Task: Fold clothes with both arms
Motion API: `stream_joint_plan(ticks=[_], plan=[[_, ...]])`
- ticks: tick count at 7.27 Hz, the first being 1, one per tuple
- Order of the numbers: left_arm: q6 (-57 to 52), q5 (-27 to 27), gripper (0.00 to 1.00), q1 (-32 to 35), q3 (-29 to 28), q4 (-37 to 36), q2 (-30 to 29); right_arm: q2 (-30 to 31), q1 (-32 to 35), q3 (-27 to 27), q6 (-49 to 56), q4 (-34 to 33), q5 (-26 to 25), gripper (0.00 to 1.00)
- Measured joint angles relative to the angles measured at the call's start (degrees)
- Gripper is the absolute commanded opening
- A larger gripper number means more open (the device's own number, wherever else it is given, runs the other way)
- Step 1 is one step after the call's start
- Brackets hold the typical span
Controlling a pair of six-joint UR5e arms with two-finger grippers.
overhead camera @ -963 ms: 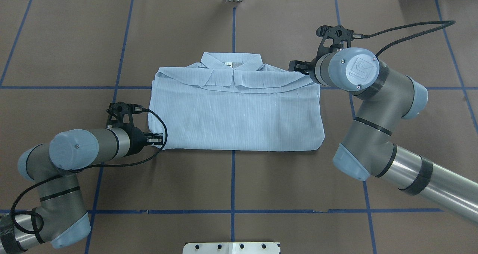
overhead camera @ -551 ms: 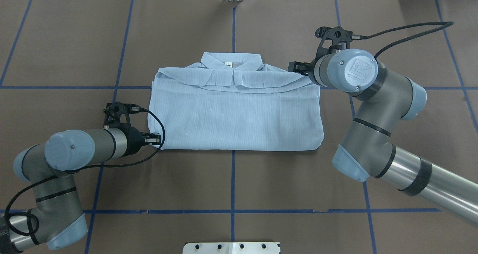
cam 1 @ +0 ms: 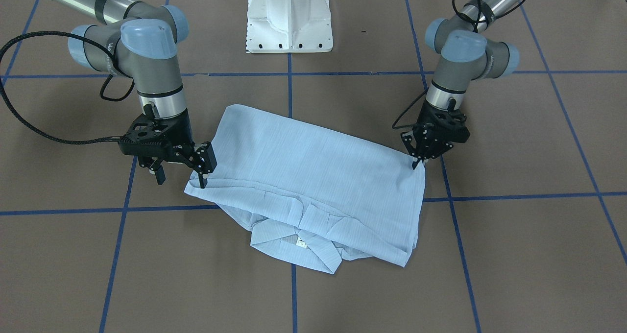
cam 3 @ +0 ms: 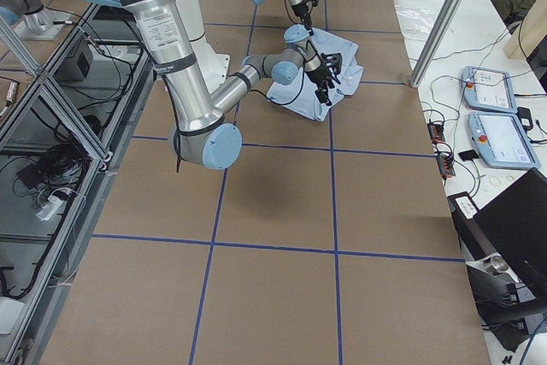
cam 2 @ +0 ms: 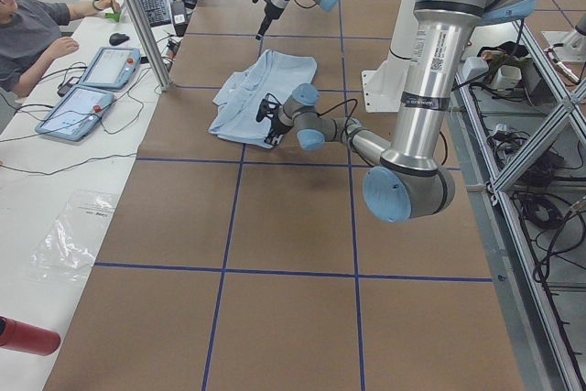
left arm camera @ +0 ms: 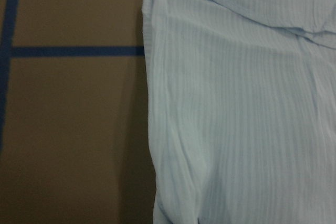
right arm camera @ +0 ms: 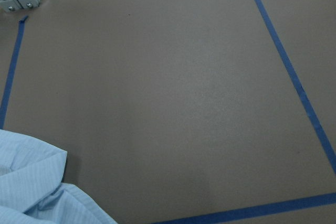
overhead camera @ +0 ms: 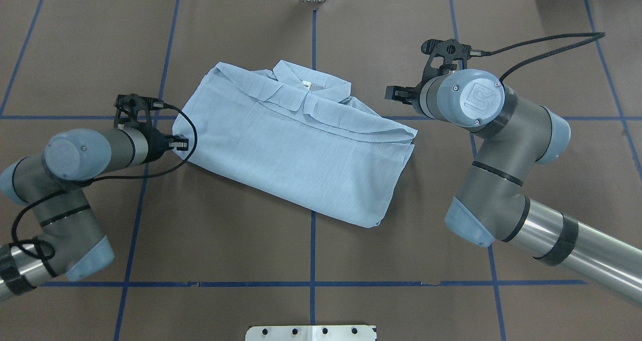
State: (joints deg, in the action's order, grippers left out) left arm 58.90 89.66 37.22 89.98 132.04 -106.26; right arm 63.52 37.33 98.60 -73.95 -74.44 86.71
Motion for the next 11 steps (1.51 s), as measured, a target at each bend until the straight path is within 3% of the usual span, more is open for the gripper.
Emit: stream_joint_plan(ticks=[2, 5, 6, 8, 11], plan=[[-3.92, -0.12, 0.0, 6.95, -14.65, 0.17, -11.77, -0.11, -0.22, -0.01, -0.08, 0.0, 0.03, 1.0], [-5.06, -2.61, 0.0, 10.49, -33.76, 0.95, -28.56, -0.62, -0.65, 0.17, -0.51, 0.0, -0.02, 1.0], [-5.03, -3.3, 0.99, 10.79, -38.1, 1.78, -32.21, -0.84, -0.8, 0.3, -0.6, 0.0, -0.02, 1.0], [-8.44, -2.36, 1.0, 11.89, -37.94, 2.92, -32.39, -1.47, -1.16, 0.36, -0.68, 0.02, 0.02, 1.0], [-16.34, 10.63, 1.0, 16.89, -24.76, 3.42, -22.81, -7.36, -2.91, -2.7, -4.06, -1.23, -0.04, 1.0]])
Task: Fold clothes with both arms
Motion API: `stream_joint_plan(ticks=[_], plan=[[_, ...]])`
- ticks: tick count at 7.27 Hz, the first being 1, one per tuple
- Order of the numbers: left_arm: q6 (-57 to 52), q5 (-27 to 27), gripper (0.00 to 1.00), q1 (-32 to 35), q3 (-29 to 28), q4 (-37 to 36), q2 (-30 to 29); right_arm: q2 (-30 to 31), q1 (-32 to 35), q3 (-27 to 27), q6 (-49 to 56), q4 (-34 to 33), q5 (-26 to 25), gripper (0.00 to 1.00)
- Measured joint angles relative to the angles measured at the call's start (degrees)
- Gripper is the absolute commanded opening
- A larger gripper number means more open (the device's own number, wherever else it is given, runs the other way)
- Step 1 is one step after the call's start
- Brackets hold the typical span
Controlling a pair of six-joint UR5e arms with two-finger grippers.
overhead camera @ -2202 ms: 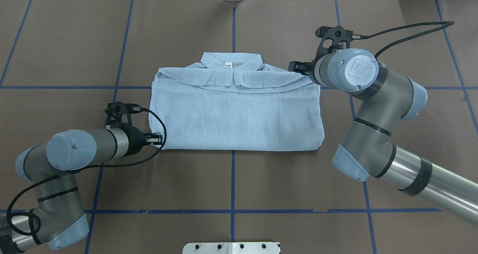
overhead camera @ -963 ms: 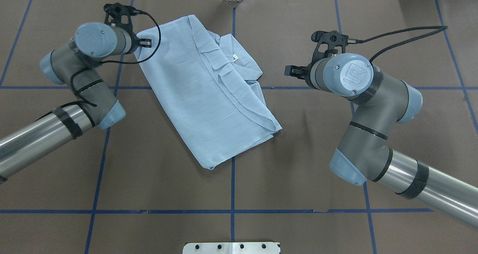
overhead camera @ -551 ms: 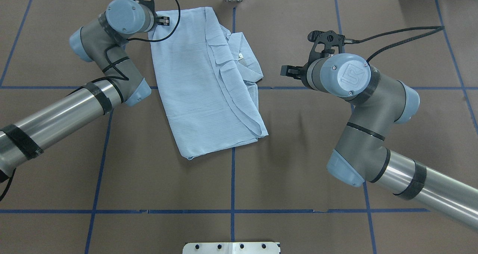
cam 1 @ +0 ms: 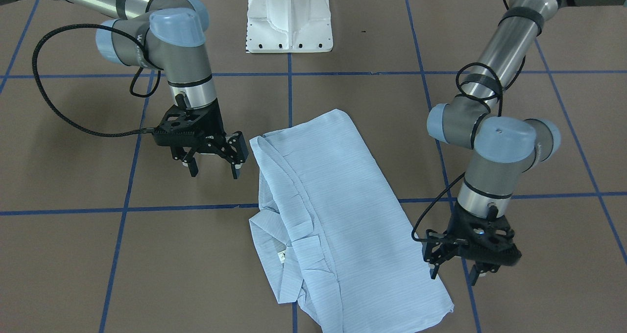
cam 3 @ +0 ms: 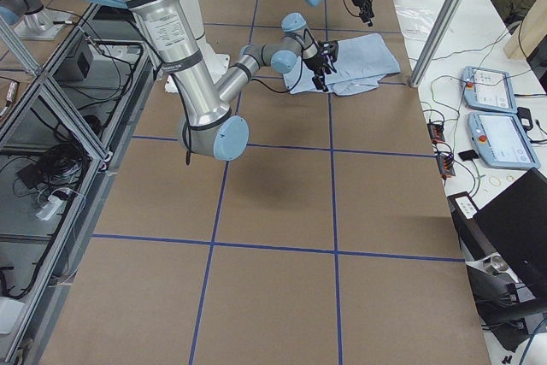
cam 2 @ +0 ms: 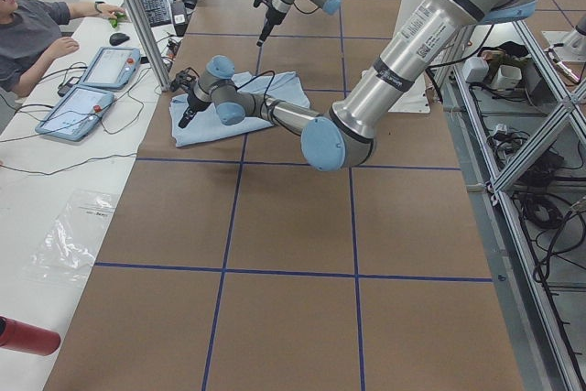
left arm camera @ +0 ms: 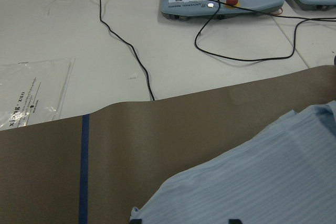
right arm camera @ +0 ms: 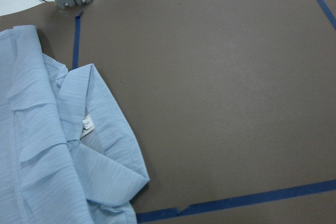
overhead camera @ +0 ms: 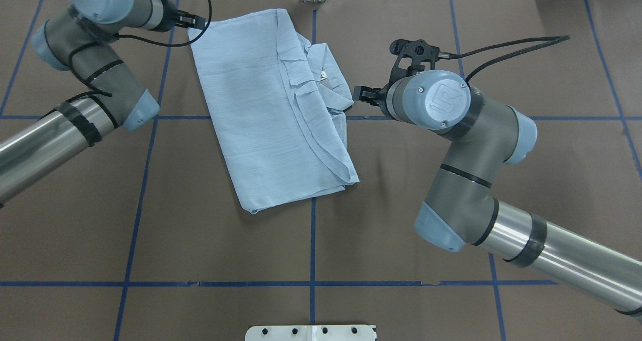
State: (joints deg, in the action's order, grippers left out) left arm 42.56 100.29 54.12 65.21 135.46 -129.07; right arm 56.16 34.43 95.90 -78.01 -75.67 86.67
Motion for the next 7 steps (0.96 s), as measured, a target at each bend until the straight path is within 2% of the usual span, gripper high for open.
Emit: stream_joint_plan(ticks=[3, 5, 7], plan=[[-0.76, 3.06, 1.0, 0.95, 10.42, -0.02, 7.78, -14.95, -3.83, -12.11, -0.39, -8.45, -2.48, 1.0], [-0.38, 3.22, 1.0, 0.77, 12.22, 0.0, 9.33, -23.53, -6.49, -21.8, 4.25, -14.31, -5.69, 1.0], [-0.22, 3.24, 1.0, 0.6, 12.5, 0.08, 9.82, -27.58, -8.71, -27.73, 10.69, -19.89, -9.02, 1.0]])
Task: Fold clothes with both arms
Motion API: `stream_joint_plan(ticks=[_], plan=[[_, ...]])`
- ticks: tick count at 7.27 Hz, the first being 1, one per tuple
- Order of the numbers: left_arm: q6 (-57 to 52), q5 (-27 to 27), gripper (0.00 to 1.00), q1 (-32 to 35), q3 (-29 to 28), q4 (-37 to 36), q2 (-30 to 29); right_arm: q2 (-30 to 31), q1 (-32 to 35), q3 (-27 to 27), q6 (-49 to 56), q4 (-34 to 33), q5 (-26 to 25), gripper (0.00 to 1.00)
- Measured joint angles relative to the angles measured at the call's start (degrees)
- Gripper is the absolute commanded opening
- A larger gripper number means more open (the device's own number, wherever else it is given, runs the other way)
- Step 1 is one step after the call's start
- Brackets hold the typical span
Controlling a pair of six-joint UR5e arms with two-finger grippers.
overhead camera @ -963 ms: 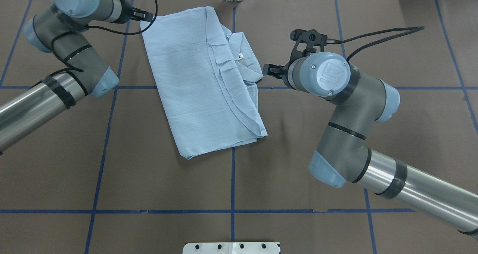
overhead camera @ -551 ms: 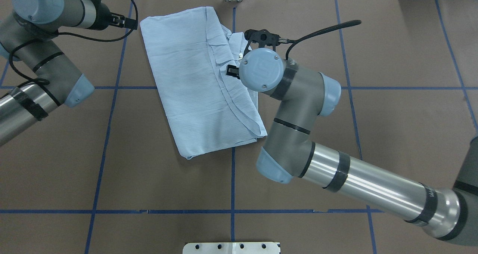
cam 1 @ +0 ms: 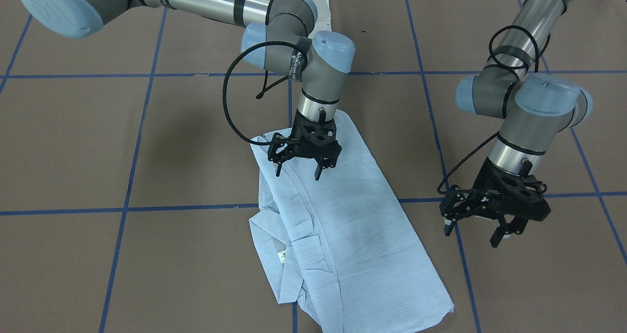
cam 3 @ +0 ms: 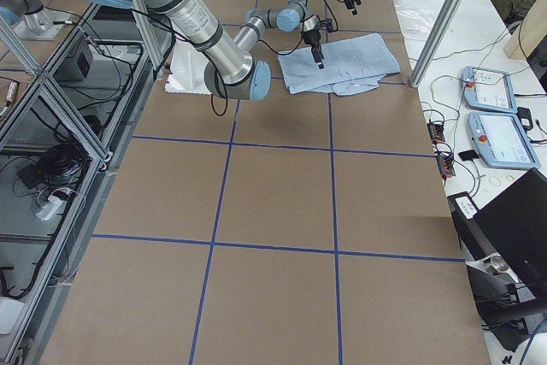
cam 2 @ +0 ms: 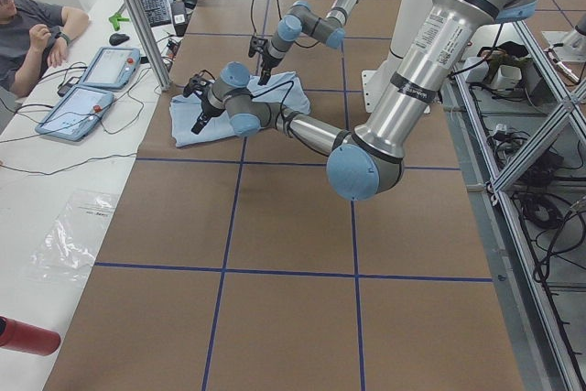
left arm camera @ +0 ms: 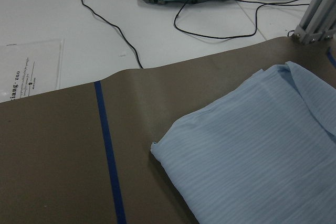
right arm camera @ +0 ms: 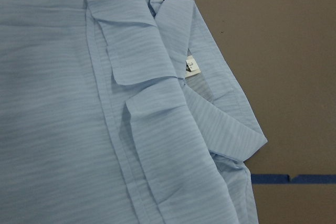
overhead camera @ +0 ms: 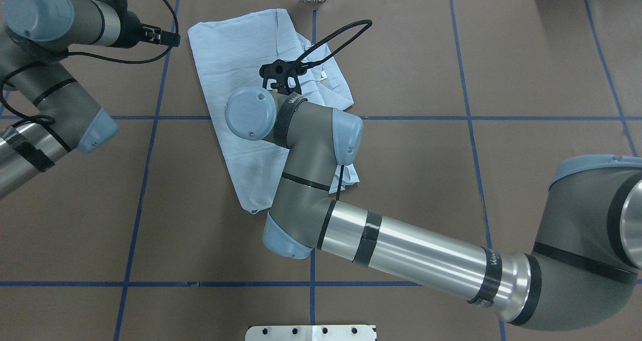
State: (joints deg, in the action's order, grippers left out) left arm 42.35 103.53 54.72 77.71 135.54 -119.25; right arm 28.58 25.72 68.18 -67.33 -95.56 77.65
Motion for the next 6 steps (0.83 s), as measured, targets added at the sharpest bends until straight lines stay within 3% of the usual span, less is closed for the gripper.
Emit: stream_joint_plan(ticks=[2, 6], plan=[[0.09, -0.06, 1.0, -0.1, 1.14, 0.36, 1.59, -1.66, -1.24, -3.46, 6.49, -4.01, -2.34, 0.98], [0.11, -0.09, 1.0, -0.14, 2.18, 0.51, 2.85, -2.28, -1.86, -7.18, 11.17, -4.95, -3.17, 0.98]])
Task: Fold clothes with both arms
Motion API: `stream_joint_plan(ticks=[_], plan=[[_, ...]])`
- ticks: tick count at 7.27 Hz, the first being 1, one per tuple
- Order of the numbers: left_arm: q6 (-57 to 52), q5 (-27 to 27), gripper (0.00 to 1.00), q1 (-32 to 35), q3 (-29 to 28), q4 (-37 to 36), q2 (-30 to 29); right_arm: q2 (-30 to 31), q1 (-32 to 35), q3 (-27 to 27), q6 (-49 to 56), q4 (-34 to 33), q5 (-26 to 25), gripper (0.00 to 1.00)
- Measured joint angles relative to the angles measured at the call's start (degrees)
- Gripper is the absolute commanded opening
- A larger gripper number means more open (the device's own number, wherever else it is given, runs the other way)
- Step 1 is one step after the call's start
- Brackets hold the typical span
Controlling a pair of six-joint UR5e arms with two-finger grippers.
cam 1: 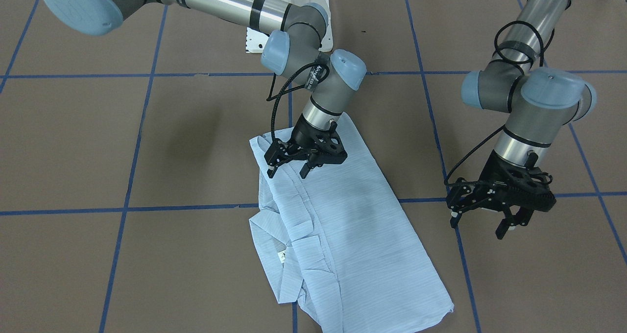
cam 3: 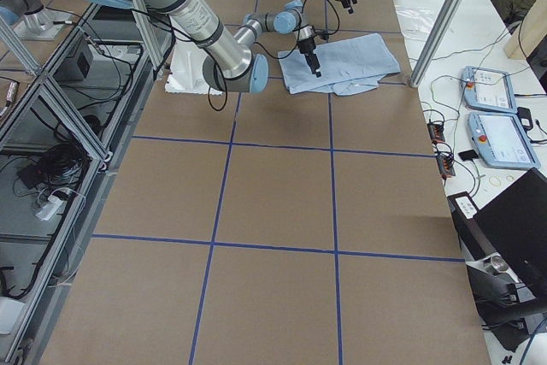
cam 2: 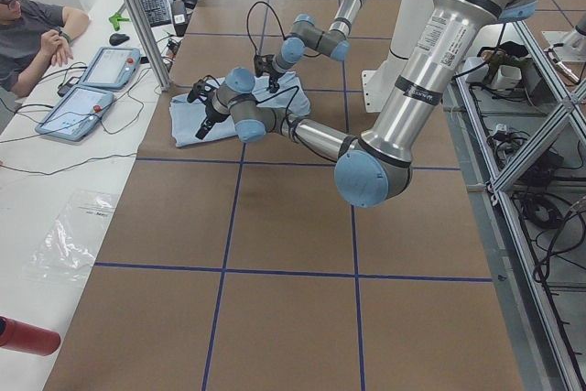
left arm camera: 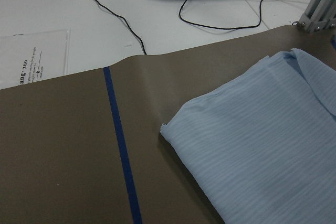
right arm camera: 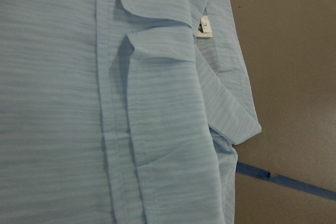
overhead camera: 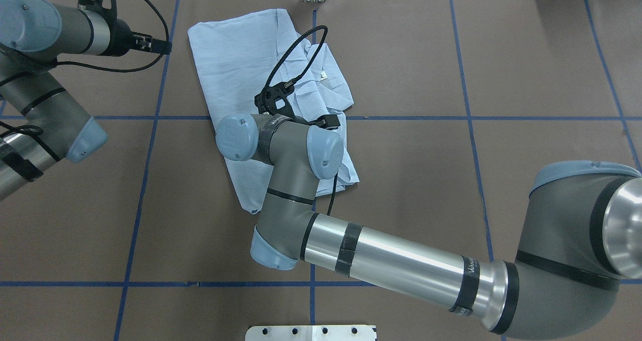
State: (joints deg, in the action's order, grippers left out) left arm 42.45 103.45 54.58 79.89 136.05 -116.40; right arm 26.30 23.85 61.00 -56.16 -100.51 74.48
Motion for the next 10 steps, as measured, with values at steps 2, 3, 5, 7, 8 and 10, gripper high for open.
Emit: stream_joint_plan(ticks=[2, 3, 5, 7, 8, 10], plan=[[0.0, 0.0, 1.0, 0.0, 0.01, 0.0, 0.03, 0.01, -0.03, -0.84, 0.39, 0.0, 0.02, 0.98], [0.0, 0.0, 1.0, 0.0, 0.01, 0.0, 0.03, 0.0, -0.03, -1.08, 0.49, -0.02, 0.04, 0.98], [0.0, 0.02, 1.0, -0.06, 0.0, 0.0, 0.03, 0.03, 0.18, -1.2, 1.38, -0.35, 0.05, 0.98], [0.06, 0.04, 1.0, -0.18, -0.05, 0.06, 0.03, 0.26, 1.65, -1.23, 3.88, -1.23, 0.05, 0.98], [0.1, 0.06, 1.0, -0.29, -0.1, 0.08, 0.03, 0.65, 2.7, -1.23, 5.18, -1.39, 0.05, 0.98], [0.16, 0.08, 1.0, -0.62, -0.19, 0.13, 0.03, 2.42, 5.19, -0.54, 7.59, -1.88, 0.2, 0.97]])
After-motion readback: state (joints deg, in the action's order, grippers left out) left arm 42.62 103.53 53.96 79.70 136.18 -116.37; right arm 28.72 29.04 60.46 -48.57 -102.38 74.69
